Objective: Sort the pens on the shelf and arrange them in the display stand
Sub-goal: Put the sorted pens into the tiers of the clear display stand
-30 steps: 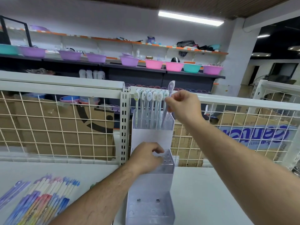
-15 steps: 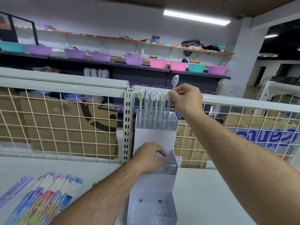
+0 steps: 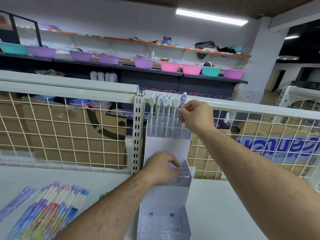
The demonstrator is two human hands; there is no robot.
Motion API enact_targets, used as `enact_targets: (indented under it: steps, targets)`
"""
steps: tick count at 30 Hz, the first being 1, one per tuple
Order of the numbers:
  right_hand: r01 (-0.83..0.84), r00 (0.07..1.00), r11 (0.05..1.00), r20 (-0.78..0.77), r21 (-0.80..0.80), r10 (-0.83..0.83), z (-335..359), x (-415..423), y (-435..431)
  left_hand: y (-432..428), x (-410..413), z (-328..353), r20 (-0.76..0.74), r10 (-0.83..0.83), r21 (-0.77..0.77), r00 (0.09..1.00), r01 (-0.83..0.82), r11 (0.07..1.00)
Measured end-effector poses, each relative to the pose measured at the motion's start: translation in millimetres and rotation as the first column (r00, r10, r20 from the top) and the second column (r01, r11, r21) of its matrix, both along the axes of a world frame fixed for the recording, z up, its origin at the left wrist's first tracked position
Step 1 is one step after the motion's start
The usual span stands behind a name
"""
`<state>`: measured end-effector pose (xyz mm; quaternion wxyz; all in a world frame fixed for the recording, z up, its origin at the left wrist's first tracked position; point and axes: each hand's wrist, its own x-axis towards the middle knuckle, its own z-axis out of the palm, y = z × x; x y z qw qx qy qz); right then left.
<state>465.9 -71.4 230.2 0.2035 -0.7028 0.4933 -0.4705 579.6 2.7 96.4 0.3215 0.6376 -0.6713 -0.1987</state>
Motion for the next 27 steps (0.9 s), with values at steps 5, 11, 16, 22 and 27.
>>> enact_targets:
  steps: [5, 11, 16, 22, 27]
  targets:
    - [0.009, 0.992, 1.0, -0.126, -0.017, -0.011, -10, 0, -2, 0, 1, 0, -0.001, -0.004, 0.004, 1.0, 0.004, 1.0]
    - [-0.007, 1.0, 0.999, -0.022, 0.054, 0.008, -16, -3, 2, -2, 2, -2, 0.015, -0.015, -0.006, 1.0, 0.015, 1.0]
    - [0.009, 0.998, 0.999, 0.058, 0.033, -0.011, -35, -9, 20, -2, 3, -3, 0.004, -0.021, -0.007, 1.0, 0.021, 1.0]
    - [0.06, 0.996, 0.991, -0.07, 0.118, -0.052, -85, -22, 59, 0, 5, 0, 0.061, -0.054, -0.006, 0.997, 0.055, 0.998]
    - [0.075, 0.99, 0.982, -0.128, 0.176, -0.052, -113, -32, 87, 13, 15, -2, 0.181, -0.056, -0.08, 0.982, 0.072, 0.994]
